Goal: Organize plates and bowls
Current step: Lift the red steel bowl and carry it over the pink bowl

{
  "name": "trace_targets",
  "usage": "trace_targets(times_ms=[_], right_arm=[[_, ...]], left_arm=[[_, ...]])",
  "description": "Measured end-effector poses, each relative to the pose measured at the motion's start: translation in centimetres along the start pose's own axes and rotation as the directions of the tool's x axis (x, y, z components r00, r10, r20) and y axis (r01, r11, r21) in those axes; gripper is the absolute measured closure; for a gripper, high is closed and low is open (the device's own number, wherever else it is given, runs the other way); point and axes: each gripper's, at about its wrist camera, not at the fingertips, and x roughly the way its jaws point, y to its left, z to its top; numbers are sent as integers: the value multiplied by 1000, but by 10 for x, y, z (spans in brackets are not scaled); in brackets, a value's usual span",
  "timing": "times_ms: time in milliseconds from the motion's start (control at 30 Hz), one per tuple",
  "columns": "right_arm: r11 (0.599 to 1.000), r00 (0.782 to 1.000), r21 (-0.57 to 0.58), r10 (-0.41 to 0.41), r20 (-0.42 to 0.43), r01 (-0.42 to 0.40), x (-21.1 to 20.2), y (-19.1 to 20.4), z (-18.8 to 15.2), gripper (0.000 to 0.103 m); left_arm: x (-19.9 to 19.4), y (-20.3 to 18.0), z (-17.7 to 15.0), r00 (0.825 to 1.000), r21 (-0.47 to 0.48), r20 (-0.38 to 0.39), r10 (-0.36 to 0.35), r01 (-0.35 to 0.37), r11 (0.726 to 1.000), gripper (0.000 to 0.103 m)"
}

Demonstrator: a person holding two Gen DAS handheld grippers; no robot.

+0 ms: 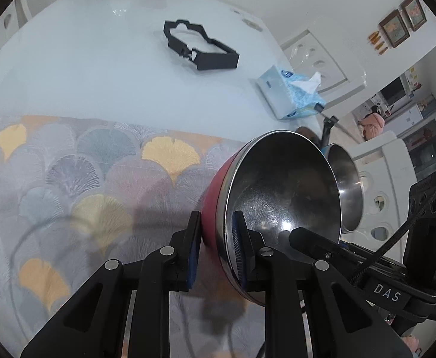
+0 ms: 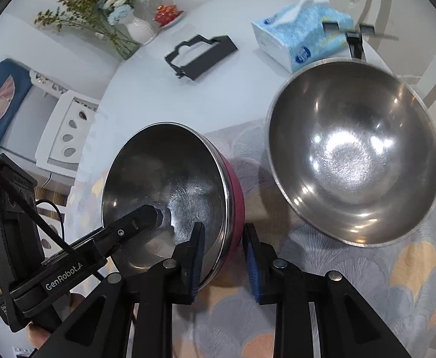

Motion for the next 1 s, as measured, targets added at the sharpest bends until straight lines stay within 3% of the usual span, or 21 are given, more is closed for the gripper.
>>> trace_targets(times_ms=[267,567,733,1000], right_arm=[[998,999,-57,27,42,-25,-54,35,-18,77],[991,994,-118,65,92,-54,-130,75,-69,77],[995,992,-96,46,121,-34,-161,84,-108,77],[999,995,-38,-13,95,17,-171,94,-166,77]], left_arm=[[-73,-19,-20,995,12,100,2,-3,1000,86],[-163,-47,-67,978,42,210,11,-21,999,86],[-190,-57,-98,977,77,214,-12,-5,997,86],[-206,-51,-145,984,104,170,-46,29,994,86]])
